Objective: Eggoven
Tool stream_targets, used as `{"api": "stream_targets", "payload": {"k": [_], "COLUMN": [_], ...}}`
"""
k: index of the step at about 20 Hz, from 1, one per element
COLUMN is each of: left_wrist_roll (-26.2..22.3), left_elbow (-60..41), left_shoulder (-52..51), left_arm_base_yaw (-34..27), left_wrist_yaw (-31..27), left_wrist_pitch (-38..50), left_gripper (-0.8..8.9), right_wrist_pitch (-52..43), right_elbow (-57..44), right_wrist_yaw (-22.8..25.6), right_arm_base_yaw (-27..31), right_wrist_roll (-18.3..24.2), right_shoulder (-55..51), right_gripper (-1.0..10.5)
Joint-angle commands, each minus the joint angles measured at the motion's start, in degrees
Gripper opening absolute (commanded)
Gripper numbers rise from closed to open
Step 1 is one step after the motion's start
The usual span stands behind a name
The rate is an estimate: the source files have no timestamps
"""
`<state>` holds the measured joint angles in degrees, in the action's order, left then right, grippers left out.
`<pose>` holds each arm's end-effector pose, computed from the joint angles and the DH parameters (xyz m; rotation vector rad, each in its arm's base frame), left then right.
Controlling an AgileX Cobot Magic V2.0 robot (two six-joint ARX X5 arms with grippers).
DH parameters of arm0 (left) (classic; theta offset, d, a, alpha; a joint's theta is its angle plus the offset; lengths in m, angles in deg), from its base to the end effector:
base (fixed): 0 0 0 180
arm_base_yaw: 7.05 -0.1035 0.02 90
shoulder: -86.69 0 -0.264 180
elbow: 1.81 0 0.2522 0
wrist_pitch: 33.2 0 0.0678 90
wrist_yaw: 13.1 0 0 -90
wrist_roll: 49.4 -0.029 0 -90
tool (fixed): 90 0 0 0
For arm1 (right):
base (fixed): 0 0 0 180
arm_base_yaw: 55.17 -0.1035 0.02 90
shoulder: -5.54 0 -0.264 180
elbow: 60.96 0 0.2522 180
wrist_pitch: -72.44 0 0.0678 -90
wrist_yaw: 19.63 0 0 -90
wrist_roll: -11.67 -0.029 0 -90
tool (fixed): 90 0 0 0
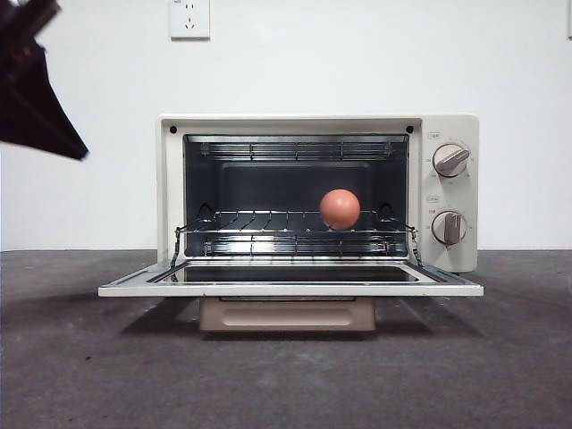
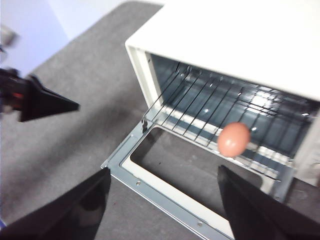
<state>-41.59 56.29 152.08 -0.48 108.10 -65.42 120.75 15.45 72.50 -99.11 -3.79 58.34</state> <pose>0.2284 -0.0414 0.2526 -0.2759 0.7289 -0.5858 0.1299 0.1237 0.3744 0.0819 0.4980 0.6564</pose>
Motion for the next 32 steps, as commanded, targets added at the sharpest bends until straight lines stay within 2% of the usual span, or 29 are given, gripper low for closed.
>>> {"api": "stream_targets", "payload": {"k": [1,10,12,19,22,24,27,32], "left_wrist_roll": [1.7,2.0,2.1,3.4,3.6,3.9,7.0,16.9], "left_elbow": [0.1,0.1,0.1,0.1,0.1,0.2,0.2,0.2], "left_shoulder": [6.3,26.5,29.1,34.2,34.2,34.2,34.2,34.2], "left_arm_base_yaw": [-0.9,-0.9,-0.3,2.3,2.3,1.9,0.4,-1.9], "left_wrist_yaw": [3.8,3.9,5.9,9.0,13.3,14.2,18.7,24.7], "left_wrist_pitch": [4.0,13.5,15.4,20.0,21.2,21.9,25.3,37.1], "left_gripper": [0.06,0.06,0.06,0.06,0.06,0.06,0.06,0.06], "right_wrist_pitch": [1.7,3.7,3.7,3.7,3.7,3.7,3.9,6.1], "right_elbow": [1.1,1.1,1.1,1.1,1.1,1.1,1.1,1.1], "right_wrist_yaw": [3.0,4.1,4.4,5.6,5.9,5.9,5.9,7.0], "right_arm_base_yaw": [-0.6,-0.6,-0.6,-0.5,-0.5,-0.5,-0.5,-0.5], "right_wrist_roll": [-0.5,-1.9,-1.9,-1.9,-1.9,-1.9,-1.9,-2.1], "right_shoulder": [-4.2,-15.6,-16.0,-15.8,-15.8,-15.8,-15.8,-15.8], "right_gripper": [3.4,3.4,3.4,3.4,3.4,3.4,3.4,3.4]}}
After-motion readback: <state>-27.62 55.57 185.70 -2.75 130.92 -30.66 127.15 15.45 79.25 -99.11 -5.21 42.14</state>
